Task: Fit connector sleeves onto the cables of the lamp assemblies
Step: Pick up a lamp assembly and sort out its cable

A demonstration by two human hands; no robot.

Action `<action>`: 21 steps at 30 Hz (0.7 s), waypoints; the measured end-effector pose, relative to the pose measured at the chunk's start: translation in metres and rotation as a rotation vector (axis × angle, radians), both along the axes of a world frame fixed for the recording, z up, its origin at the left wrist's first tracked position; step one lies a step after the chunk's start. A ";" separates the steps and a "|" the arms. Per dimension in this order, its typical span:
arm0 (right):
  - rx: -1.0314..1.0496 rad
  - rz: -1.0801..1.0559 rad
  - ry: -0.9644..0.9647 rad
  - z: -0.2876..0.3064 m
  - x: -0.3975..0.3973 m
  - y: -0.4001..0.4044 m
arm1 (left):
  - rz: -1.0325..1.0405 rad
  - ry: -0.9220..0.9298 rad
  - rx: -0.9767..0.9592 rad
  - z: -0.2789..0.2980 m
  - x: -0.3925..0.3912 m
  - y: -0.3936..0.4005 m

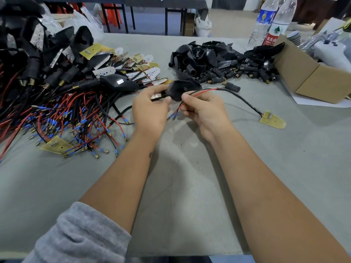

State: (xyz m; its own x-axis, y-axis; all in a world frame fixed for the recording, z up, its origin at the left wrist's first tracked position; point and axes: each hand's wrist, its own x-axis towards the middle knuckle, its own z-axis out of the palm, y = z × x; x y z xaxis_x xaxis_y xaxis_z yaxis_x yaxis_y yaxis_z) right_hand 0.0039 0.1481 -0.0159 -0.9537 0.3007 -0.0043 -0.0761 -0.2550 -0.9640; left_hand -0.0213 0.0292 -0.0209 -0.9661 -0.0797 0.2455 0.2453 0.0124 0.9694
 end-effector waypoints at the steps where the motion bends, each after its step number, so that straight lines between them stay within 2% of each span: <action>1: -0.006 0.000 0.013 0.000 0.001 0.000 | 0.010 -0.067 0.095 0.001 -0.001 -0.002; 3: 0.001 -0.005 0.037 0.001 0.003 0.002 | -0.004 -0.151 0.229 0.001 -0.002 -0.004; 5: -0.016 -0.017 0.057 0.004 0.006 0.003 | -0.027 -0.175 0.282 0.001 -0.002 -0.005; 15: -0.277 -0.102 0.221 0.007 0.005 0.007 | -0.129 -0.169 0.357 -0.001 -0.002 -0.006; 21: -0.256 -0.155 0.245 0.005 0.003 0.005 | -0.207 -0.136 0.309 -0.002 -0.001 -0.002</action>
